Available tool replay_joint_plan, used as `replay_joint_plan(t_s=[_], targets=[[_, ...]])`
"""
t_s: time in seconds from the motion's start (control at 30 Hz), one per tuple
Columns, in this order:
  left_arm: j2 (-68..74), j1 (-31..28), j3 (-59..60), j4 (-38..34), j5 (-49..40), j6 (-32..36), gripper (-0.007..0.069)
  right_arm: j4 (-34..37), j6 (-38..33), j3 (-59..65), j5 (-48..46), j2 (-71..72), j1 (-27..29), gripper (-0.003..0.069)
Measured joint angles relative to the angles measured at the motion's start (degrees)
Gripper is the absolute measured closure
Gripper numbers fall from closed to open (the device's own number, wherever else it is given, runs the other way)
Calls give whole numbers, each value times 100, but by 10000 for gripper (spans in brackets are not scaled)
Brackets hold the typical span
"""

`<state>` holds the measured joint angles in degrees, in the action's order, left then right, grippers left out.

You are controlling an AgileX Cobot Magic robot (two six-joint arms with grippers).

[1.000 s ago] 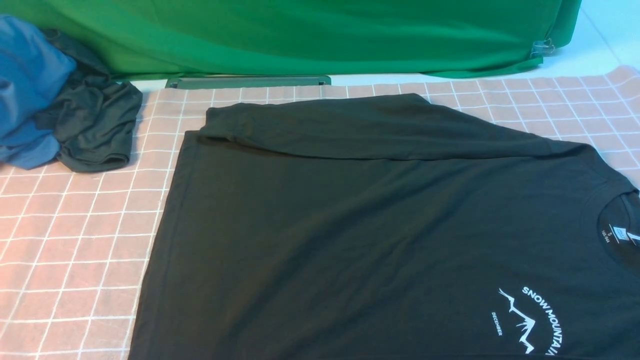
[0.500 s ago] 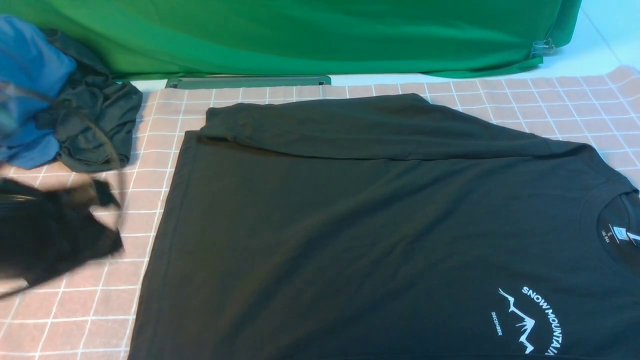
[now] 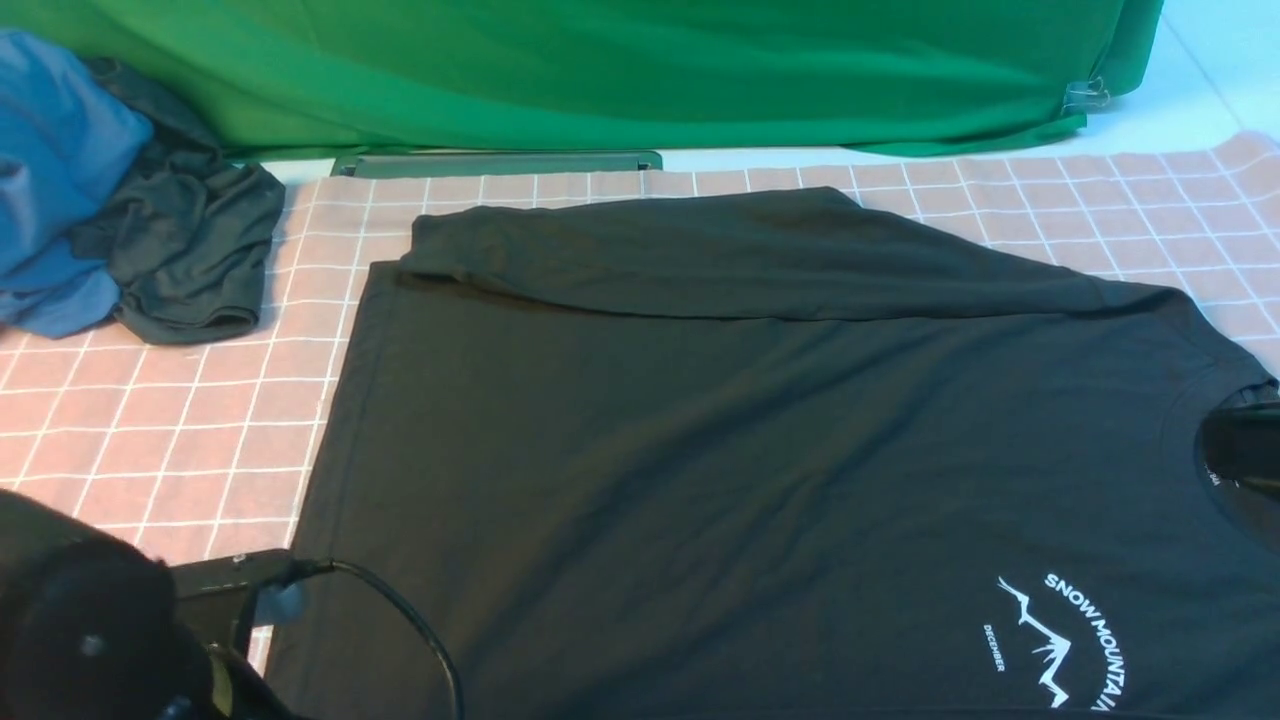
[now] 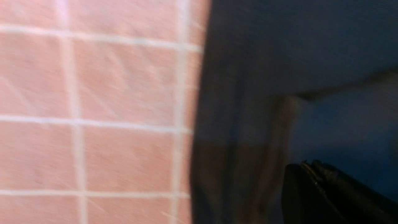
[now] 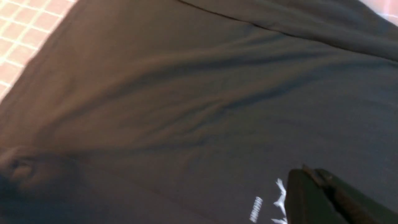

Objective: Fold a long-sleeved shirt over a pink coffee tablecloth.
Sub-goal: 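Grasp the left edge of the dark T-shirt lying flat on the table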

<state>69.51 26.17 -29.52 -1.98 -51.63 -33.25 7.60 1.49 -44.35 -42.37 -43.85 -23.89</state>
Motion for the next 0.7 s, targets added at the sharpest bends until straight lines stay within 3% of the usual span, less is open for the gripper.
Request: replay_joint_plan(t_s=[0.1,0.2,0.53,0.7], targets=[[129,20,0,141,105,-112,605,100,-5,121,232,0,-111,622],[240,41,0,311,354,-170,549,174,-5,175,337,0,-161,622],[537,49,11,409,864,-196,229,180,-10,180,393,0,-161,622],[717,49,11,323,920,36,222,180,-21,181,393,0,-161,622]])
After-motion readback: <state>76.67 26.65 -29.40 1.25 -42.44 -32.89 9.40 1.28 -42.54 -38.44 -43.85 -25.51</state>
